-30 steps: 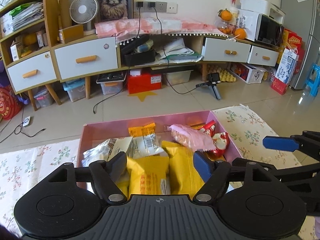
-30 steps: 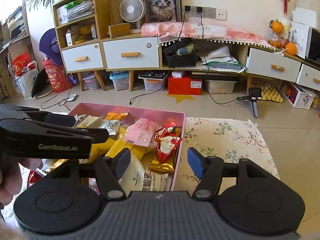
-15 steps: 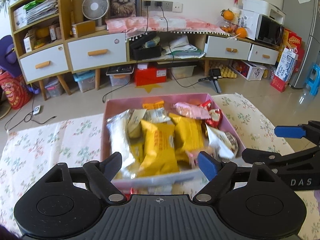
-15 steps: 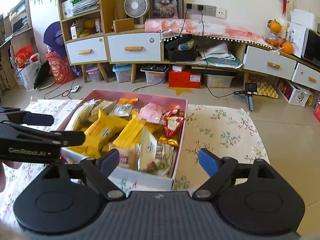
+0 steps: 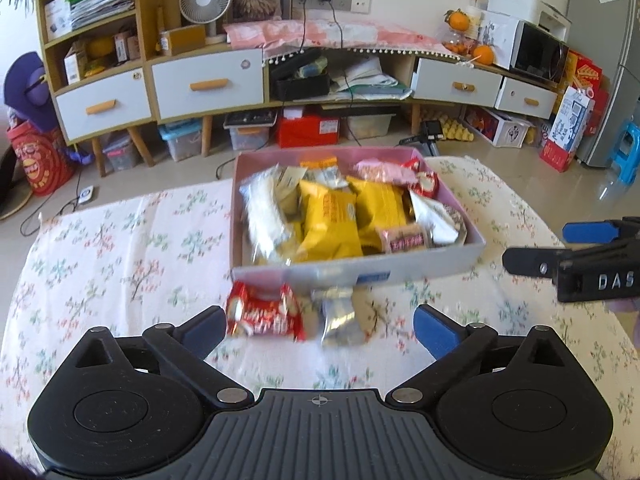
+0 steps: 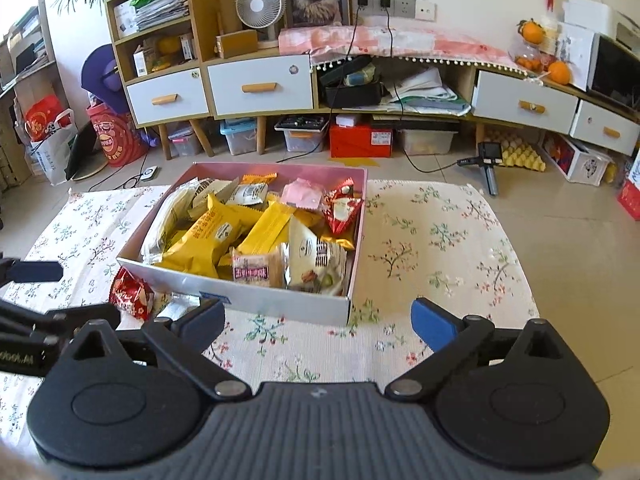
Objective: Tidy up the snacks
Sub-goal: 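Withdraw both tools from the box toward the red candy and silver packet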
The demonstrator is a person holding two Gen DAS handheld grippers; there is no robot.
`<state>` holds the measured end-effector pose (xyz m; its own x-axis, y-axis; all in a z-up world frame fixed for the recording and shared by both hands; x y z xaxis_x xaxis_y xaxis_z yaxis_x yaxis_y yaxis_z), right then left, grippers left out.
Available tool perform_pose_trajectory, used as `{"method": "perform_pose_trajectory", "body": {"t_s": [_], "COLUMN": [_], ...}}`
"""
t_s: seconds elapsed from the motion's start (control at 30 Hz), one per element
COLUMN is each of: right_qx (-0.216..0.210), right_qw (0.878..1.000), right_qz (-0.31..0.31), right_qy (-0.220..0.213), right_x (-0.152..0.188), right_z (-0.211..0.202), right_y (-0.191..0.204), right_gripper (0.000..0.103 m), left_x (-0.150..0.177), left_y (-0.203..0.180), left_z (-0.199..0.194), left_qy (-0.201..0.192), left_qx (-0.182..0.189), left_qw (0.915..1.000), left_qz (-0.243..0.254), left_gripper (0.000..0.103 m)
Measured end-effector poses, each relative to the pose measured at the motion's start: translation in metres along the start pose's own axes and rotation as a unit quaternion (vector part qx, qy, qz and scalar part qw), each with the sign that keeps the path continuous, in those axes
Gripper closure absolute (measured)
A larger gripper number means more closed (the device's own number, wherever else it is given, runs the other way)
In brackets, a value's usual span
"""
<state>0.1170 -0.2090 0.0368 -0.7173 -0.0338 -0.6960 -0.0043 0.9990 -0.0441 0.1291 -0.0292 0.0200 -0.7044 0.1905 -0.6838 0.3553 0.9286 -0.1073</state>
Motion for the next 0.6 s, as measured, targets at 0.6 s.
{"method": "perform_pose_trajectory", "body": {"t_s": [0.6], "right_qx": [-0.006], "right_qw": [0.997], "right_qz": [-0.072], "right_qy": [0.021], "right_x": [0.037], "right_z": [0.017], "right_y": [0.023], "right_gripper": [0.000], "left_x": [0.051], "left_y": [0.024], "left_z": [0.023], "left_qy": [-0.006], "left_qx": [-0.010], "left_qw": [0.9984], "left_qz": [0.056], "left_gripper": [0.001]}}
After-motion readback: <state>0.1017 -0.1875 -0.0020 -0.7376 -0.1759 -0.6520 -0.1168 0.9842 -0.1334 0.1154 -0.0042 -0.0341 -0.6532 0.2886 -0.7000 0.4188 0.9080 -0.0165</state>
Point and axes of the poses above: each gripper's, at about its wrist camera, not at the fingertips, and z roughly the way its jaws point, y to its left, x to its underside, the point moved 4 cm from there along z, roughly the way its jaws point, and after that the axes turned 5 degrees about x, right-handed, at the moved point
